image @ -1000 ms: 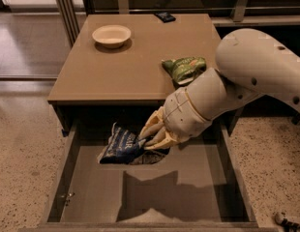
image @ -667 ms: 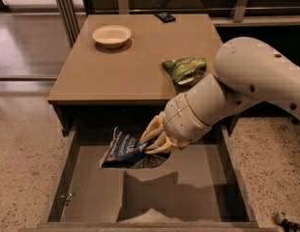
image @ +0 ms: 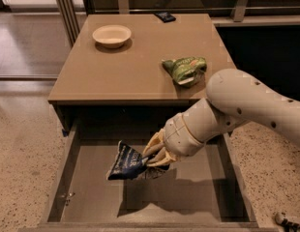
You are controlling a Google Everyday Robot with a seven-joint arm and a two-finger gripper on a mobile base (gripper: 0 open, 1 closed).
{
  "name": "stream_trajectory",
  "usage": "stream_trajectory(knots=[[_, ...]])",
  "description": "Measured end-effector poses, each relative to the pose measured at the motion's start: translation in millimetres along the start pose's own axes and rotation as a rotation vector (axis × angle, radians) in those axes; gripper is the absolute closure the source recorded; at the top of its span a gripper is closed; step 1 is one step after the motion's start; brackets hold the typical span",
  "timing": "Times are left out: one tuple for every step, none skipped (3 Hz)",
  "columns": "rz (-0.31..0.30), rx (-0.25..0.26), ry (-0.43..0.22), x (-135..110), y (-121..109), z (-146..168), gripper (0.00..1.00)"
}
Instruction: Place blue chip bag into top drawer
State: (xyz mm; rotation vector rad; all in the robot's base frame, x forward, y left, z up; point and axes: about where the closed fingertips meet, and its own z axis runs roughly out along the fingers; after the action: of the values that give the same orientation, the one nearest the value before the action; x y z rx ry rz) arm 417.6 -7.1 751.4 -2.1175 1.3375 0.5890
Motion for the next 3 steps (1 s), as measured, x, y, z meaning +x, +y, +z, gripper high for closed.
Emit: stream_trajectory(knots=[[0.014, -0.019, -0.004, 24.8, 4.1, 25.2, 1.0], [0.043, -0.039, 0.013, 54.8, 8.0, 49.5, 1.0], [0.042, -0.039, 0.014, 54.8, 8.3, 50.1, 1.0]])
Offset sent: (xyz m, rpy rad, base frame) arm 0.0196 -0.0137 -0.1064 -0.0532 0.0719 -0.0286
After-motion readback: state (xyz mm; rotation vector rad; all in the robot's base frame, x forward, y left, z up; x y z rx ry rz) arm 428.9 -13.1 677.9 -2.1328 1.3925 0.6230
